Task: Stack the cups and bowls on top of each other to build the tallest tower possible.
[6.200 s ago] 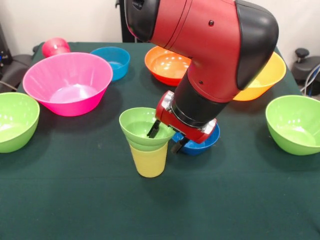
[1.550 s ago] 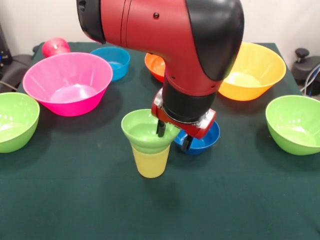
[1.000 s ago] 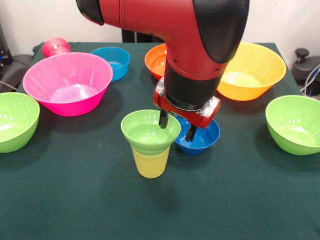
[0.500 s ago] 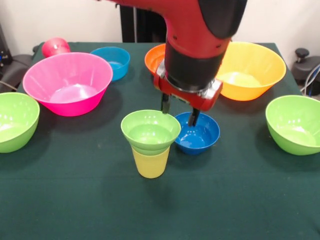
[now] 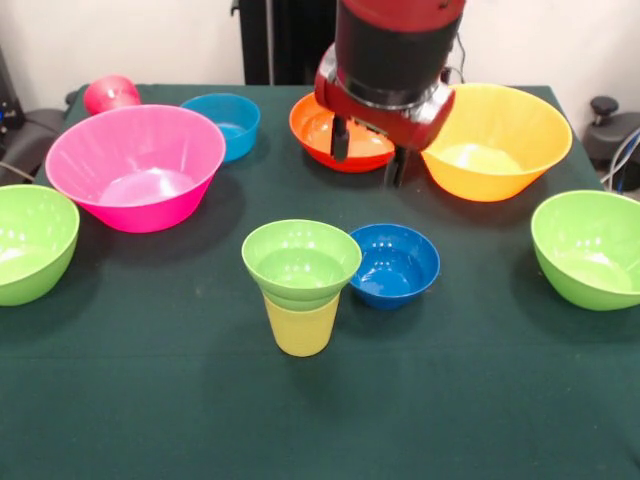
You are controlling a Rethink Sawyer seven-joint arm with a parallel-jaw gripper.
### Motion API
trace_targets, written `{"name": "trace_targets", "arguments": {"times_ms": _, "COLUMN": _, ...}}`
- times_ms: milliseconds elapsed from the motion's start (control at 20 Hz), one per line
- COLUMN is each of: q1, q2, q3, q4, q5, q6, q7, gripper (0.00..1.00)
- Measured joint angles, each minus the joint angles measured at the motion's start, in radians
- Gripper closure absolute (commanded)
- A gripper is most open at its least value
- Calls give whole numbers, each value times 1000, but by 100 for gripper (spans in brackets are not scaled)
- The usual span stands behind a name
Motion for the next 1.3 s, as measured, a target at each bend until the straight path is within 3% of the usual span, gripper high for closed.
{"name": "trace_targets", "arguments": {"times_ms": 300, "q1": -1, "q2": -36, "q3": 3, "q4": 47, "q5": 0, "q6": 0, "q7": 0, "gripper": 0}}
{"name": "trace_targets", "arguments": {"times_ms": 500, "q1": -2, "q2": -72, "q3": 4, "q4": 132, "q5": 0, "q6": -25, "q7": 0, "gripper": 0}}
{"name": "trace_targets", "arguments": {"times_ms": 800, "q1": -24, "q2": -131, "q3": 4, "q4": 310, "q5": 1, "q6": -172, "q7": 0, "gripper": 0}}
{"name": "trace_targets", "arguments": {"times_ms": 1100, "q1": -105, "q2": -178, "q3": 3, "q4": 499, "q5": 1, "q6": -322, "q7": 0, "gripper": 0}}
{"name": "trace_targets", "arguments": {"times_ms": 1300, "q1": -152, "q2": -193, "q3": 3, "q4": 575, "q5": 0, "q6": -368, "q7": 0, "gripper": 0}}
